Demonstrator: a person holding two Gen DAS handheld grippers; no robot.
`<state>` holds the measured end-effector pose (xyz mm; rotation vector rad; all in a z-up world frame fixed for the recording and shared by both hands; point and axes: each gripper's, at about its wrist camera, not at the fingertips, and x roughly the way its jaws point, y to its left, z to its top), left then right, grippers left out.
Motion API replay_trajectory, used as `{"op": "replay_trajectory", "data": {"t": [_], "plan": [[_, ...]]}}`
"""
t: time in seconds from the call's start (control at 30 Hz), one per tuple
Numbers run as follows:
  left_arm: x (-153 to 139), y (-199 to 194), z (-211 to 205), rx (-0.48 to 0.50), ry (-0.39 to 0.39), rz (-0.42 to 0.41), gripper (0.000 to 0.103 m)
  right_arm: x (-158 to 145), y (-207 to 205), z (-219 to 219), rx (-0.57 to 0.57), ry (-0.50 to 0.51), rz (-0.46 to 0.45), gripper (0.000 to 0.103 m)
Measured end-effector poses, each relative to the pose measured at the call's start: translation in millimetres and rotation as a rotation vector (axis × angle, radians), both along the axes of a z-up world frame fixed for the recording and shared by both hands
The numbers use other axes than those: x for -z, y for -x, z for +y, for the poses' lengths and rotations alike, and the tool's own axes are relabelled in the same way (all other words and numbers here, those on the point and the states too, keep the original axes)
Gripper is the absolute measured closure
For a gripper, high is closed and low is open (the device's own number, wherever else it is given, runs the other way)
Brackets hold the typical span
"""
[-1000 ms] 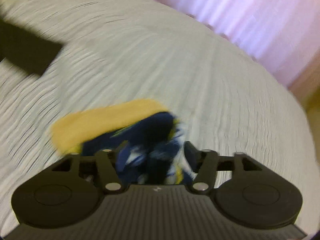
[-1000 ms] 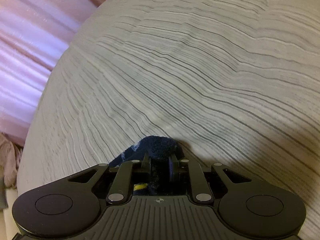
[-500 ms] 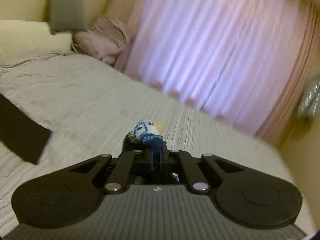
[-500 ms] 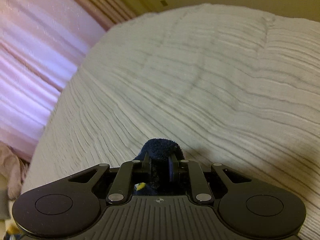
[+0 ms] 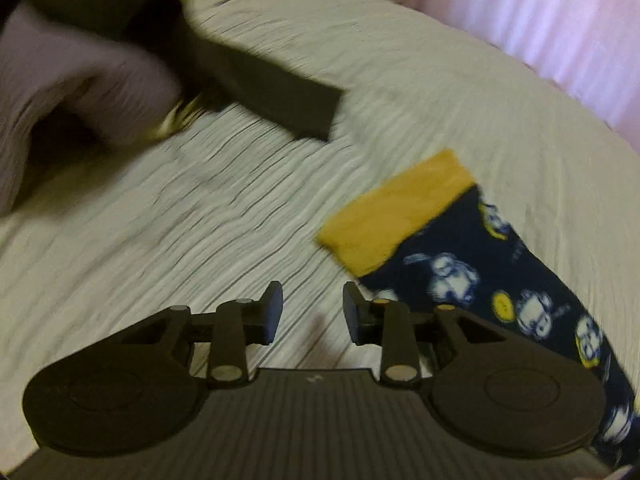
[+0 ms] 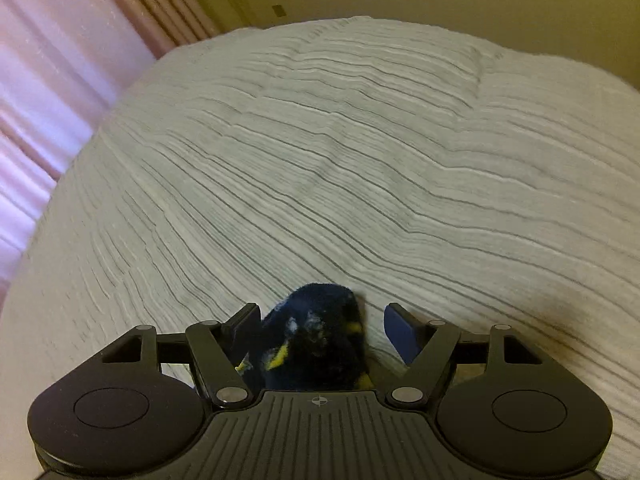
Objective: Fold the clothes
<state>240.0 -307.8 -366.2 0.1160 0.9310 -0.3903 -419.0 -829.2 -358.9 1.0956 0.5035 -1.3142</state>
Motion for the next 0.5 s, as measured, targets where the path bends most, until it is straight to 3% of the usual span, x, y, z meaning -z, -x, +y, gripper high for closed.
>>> {"op": "replay_trajectory", "data": {"t": [0.1, 0.2, 0.27, 0.33, 0.4, 0.5], "plan": [[-7.3, -2.2, -34.2, 0.127, -0.037, -0.049, 0.062, -3.0, -8.9, -1.9, 0.007, 0.009, 0.053, 0.031], [-6.5, -10.6, -73.1, 0.249, -0.06, -0.077, 0.056, -9.4, -31.3, 0.8, -0.123, 0.081, 0.159, 0.031], [-2.5, -16.9, -98.5, 0.325, -0.081, -0.092, 0.05, -11.6, -57.1, 6.8, -0.3, 0.129, 0.232, 0.031], [4.4, -22.6, -121.9, 0.383, -0.126, -0.121, 0.05, -9.3, -83.5, 14.9, -0.461, 0.162, 0.296, 0.031], [12.2, -31.0, -140.3, 0.416, -0.16, -0.123, 0.05, -6.2, -103.5, 20.0, -0.584, 0.18, 0.299, 0.031], [18.8, -44.0, -154.7, 0.418, -0.136, -0.084, 0.05, -2.8, -128.7, 24.4, -0.75, 0.188, 0.27, 0.031]]}}
